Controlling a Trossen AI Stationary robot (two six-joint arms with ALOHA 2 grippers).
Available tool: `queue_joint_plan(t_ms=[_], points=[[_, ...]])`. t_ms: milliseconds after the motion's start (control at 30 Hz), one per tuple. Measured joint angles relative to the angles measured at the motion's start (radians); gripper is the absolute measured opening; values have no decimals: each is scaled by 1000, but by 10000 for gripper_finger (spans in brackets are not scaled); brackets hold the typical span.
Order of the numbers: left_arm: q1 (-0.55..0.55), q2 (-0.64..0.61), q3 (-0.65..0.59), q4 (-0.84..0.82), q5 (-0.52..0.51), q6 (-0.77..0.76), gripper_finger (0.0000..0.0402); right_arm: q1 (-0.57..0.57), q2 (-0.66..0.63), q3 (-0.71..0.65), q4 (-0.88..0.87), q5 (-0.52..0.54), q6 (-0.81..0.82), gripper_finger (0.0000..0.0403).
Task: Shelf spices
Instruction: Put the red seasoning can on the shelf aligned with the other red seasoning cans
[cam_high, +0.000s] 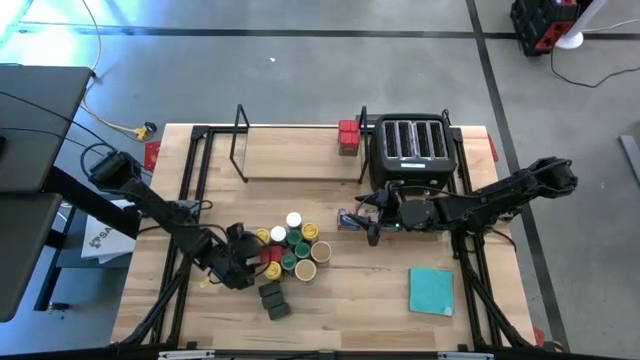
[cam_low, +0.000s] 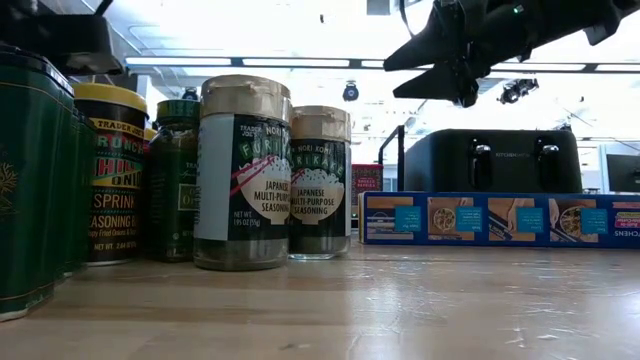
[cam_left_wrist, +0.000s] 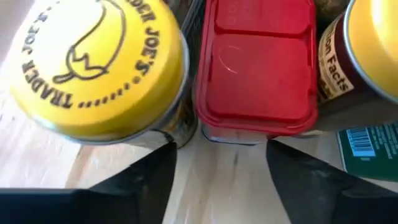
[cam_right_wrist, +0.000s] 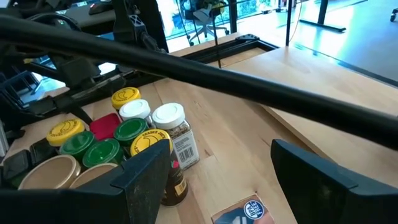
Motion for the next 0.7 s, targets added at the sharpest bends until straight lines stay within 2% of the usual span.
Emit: queue_joint_plan(t_ms=[167, 367, 700], points=[[37, 0, 0, 40, -8, 71, 282, 0, 0, 0, 0, 0, 11, 275], [49, 0, 0, 99, -77, 165, 285, 0, 0, 0, 0, 0, 11, 275], [89, 5, 0, 128, -104, 171, 285, 0, 0, 0, -4, 0, 9, 275]])
